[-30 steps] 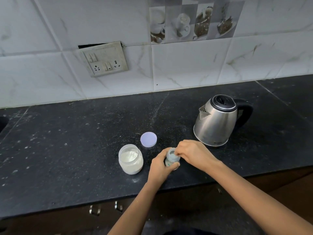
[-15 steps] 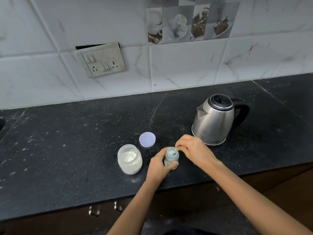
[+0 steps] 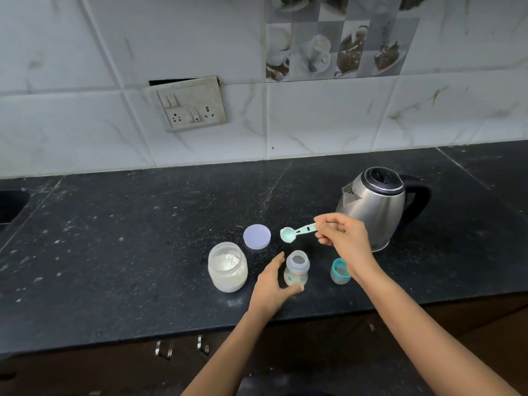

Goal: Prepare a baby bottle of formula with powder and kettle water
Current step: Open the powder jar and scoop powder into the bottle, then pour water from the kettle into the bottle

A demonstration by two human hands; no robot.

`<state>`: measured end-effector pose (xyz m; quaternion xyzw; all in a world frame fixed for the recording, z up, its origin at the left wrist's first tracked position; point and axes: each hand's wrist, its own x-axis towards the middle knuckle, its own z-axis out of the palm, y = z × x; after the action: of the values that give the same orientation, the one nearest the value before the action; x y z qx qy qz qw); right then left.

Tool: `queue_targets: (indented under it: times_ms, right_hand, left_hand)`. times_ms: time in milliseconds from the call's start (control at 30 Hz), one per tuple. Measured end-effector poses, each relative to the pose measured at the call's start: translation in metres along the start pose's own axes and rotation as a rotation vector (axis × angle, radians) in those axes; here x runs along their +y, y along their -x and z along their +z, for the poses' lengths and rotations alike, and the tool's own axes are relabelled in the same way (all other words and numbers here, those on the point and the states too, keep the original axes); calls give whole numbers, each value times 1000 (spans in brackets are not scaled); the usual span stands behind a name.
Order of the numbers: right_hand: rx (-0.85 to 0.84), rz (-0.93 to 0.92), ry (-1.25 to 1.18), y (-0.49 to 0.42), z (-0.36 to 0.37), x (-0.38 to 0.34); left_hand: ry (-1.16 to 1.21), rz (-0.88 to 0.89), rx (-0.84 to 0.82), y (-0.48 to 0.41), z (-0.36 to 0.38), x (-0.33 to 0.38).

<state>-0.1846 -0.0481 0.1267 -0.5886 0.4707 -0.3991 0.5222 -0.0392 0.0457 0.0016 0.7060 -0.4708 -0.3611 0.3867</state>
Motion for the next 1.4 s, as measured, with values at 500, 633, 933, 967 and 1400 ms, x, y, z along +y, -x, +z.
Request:
queue_targets:
  times_ms: [500,633,933,967,1400]
  right_hand:
    - [-541,-330,531,-12,151,23]
    - [-466,-294,425,-8,152,31]
    - [65,-481,271,-34,46,-4]
    - [130,-512,281,-40,26,-10]
    - [451,-499,529,-116,-159,30]
  left_hand:
    - [-33,-33,52,35,-24,-25]
    - [-40,-18,55,37,-31,-29]
    - [-51,25,36,18,-23,-15]
    - [-58,30,32,15,-21,-12]
    - [36,44,96,-8,15,12]
